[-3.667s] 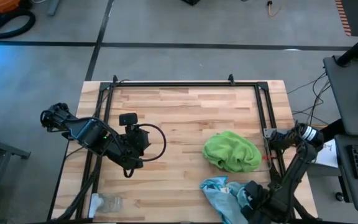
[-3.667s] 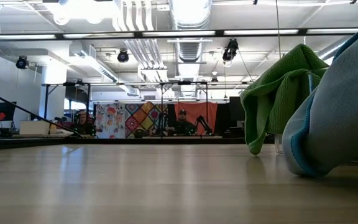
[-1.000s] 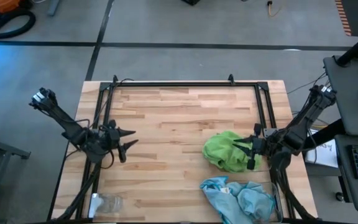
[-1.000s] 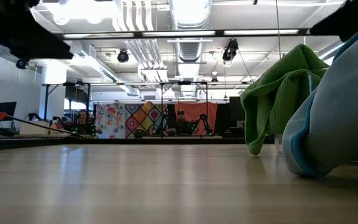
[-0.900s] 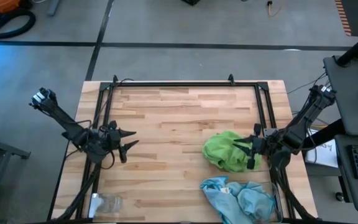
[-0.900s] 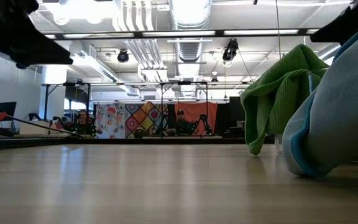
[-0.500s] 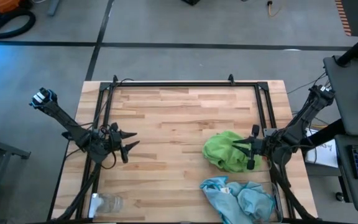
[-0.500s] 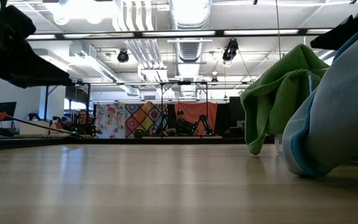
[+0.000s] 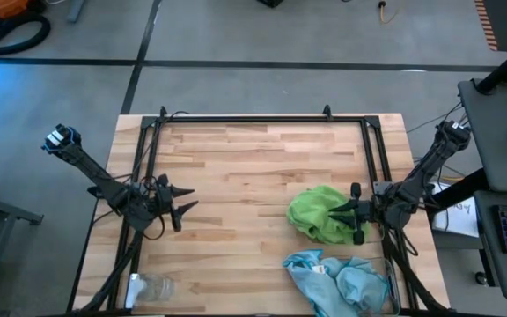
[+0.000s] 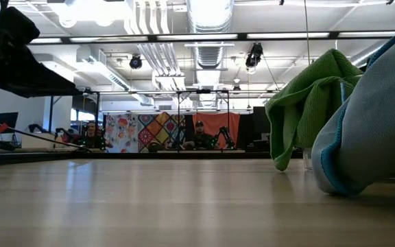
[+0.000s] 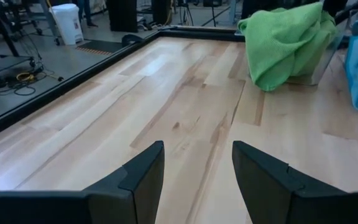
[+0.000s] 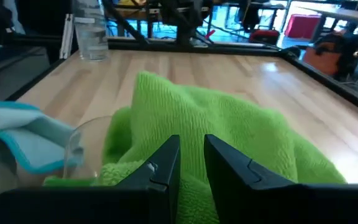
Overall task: Sort microfiber towel by color & place in baskets
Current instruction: Put the blue microfiber cloth into the bottom transparent bin
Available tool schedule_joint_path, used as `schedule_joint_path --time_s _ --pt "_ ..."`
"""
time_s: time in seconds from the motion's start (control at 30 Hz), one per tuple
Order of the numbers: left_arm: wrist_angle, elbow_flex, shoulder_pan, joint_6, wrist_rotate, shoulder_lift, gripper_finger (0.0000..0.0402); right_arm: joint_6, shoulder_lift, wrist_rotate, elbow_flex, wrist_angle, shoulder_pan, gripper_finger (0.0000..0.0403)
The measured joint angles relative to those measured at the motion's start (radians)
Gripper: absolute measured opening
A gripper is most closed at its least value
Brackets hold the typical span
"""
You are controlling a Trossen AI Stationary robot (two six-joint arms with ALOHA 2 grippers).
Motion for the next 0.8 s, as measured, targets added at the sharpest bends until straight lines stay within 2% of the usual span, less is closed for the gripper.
schedule_joint_path --time_s 0.1,0.27,0.8 --pt "0.0 0.0 0.0 0.001 0.008 0.012 0.0174 0.021 -0.007 0.003 -0.028 0.014 0.0 0.0068" --pt "0.0 0.0 0.0 0.001 0.01 0.033 0.0174 0.143 -0.007 0.006 -0.04 -0.025 0.0 0.0068" --pt "0.001 0.0 0.0 0.001 0.012 0.073 0.0174 0.14 -0.003 0.006 -0.04 -0.025 0.0 0.0068"
